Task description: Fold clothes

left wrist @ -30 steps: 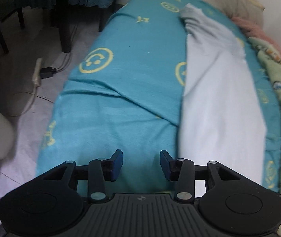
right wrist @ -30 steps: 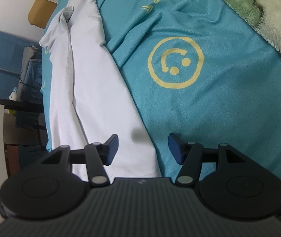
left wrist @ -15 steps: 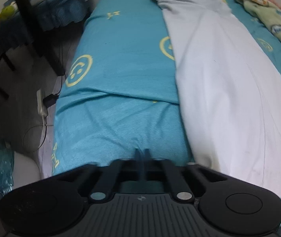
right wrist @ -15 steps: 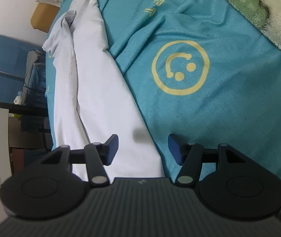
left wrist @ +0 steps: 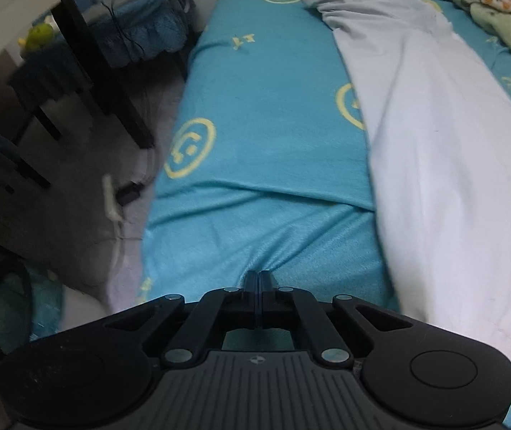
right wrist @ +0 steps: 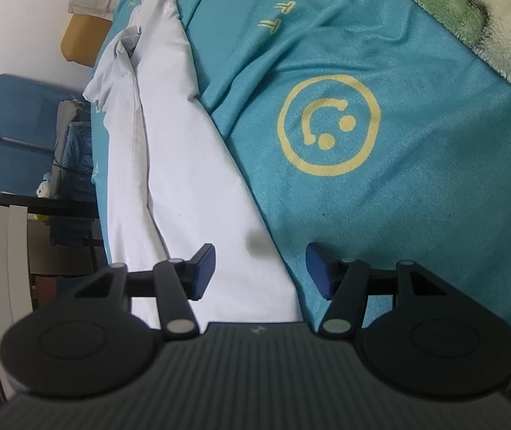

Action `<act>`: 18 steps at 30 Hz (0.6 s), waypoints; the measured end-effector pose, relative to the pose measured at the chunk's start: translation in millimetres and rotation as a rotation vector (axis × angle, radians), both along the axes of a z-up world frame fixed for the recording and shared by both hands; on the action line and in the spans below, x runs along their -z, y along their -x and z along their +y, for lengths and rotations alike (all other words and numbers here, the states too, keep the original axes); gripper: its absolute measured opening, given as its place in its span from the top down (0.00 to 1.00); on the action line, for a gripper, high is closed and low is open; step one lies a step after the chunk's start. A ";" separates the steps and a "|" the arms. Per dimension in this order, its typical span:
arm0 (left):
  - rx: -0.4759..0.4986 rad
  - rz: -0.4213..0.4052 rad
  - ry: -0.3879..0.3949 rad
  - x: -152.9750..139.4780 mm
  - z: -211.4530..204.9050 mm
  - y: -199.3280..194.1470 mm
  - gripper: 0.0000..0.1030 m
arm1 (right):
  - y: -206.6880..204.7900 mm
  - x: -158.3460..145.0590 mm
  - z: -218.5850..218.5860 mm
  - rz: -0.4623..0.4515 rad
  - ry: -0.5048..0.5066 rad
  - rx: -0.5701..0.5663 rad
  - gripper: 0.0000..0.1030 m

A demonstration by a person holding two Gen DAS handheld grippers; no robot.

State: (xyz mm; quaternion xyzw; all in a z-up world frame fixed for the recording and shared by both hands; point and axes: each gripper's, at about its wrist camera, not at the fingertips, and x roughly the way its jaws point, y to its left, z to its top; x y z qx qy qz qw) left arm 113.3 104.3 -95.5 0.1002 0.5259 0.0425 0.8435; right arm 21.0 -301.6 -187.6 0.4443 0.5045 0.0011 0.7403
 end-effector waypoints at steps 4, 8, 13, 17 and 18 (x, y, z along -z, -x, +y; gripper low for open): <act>-0.021 -0.039 -0.134 7.4 2.0 -12.5 1.00 | -0.8 0.3 -0.9 -0.005 0.000 0.004 0.42; -0.082 -0.058 -0.173 12.2 17.4 -29.4 1.00 | -2.5 -0.3 -0.4 -0.015 0.008 0.007 0.42; -0.116 -0.049 0.093 -8.0 27.6 -22.2 0.91 | -2.8 2.1 -3.2 -0.014 -0.011 0.023 0.43; -0.070 0.001 0.248 -18.9 21.4 -7.5 0.72 | -4.5 0.8 -1.5 -0.019 -0.005 0.016 0.43; -0.074 0.010 0.228 -19.5 20.5 -7.2 0.60 | -4.3 0.8 -1.5 -0.020 -0.005 0.014 0.43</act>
